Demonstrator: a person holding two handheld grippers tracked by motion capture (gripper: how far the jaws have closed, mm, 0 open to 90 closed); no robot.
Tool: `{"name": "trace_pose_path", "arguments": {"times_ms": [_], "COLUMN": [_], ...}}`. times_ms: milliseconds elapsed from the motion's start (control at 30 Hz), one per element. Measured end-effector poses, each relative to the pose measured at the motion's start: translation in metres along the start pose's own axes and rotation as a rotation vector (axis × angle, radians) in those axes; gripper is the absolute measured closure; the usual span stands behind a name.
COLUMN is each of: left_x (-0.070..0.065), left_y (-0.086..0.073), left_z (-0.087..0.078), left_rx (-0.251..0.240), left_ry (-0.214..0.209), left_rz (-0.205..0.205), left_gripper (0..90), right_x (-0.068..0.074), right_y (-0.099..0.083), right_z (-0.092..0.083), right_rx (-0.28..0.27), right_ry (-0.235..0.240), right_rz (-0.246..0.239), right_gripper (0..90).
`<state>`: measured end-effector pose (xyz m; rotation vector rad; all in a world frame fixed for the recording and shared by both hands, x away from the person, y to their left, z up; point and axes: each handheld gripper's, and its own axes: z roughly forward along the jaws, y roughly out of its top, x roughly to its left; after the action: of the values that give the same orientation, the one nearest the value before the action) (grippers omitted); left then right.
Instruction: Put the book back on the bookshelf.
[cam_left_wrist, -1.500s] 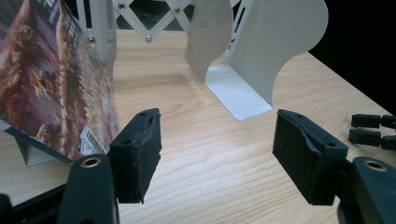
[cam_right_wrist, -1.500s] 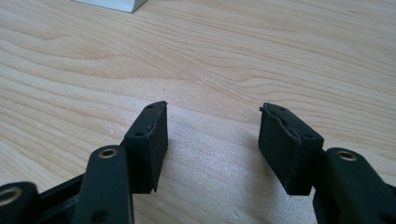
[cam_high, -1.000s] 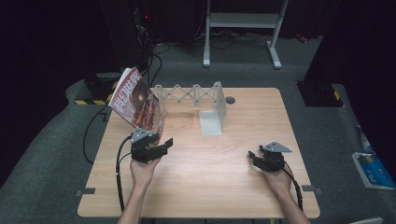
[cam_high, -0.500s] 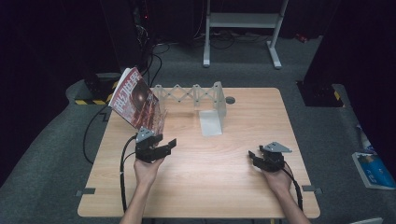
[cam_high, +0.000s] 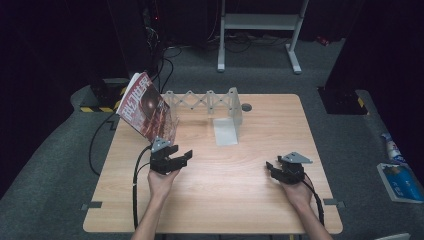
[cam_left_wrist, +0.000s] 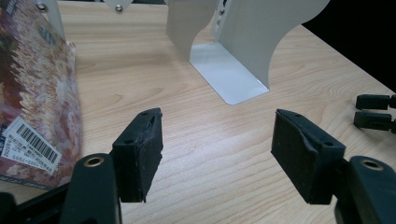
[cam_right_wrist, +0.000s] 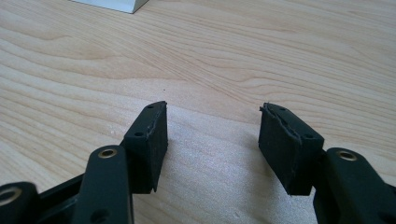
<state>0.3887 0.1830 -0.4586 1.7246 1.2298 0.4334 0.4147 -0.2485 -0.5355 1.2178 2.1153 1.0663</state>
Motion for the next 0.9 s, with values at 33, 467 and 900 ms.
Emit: {"name": "trace_pose_path", "arguments": {"times_ms": [33,467,900], "left_x": [0.000,-0.002,-0.007], "left_y": [0.000,-0.006,-0.009], "left_z": [0.001,0.013,0.027], "left_rx": [0.002,0.025,0.048], "left_ry": [0.000,0.002,0.003], "left_rz": [-0.003,0.002,0.019], "left_gripper": [33.8,34.4,34.7], "right_x": [0.000,0.000,0.000], "right_y": [0.000,0.000,0.000], "right_z": [0.000,0.000,0.000], "right_rx": [0.001,0.000,0.000], "right_ry": [0.000,0.000,0.000], "right_rz": [0.003,0.002,0.001], "right_gripper": [42.4,42.4,42.4]}}
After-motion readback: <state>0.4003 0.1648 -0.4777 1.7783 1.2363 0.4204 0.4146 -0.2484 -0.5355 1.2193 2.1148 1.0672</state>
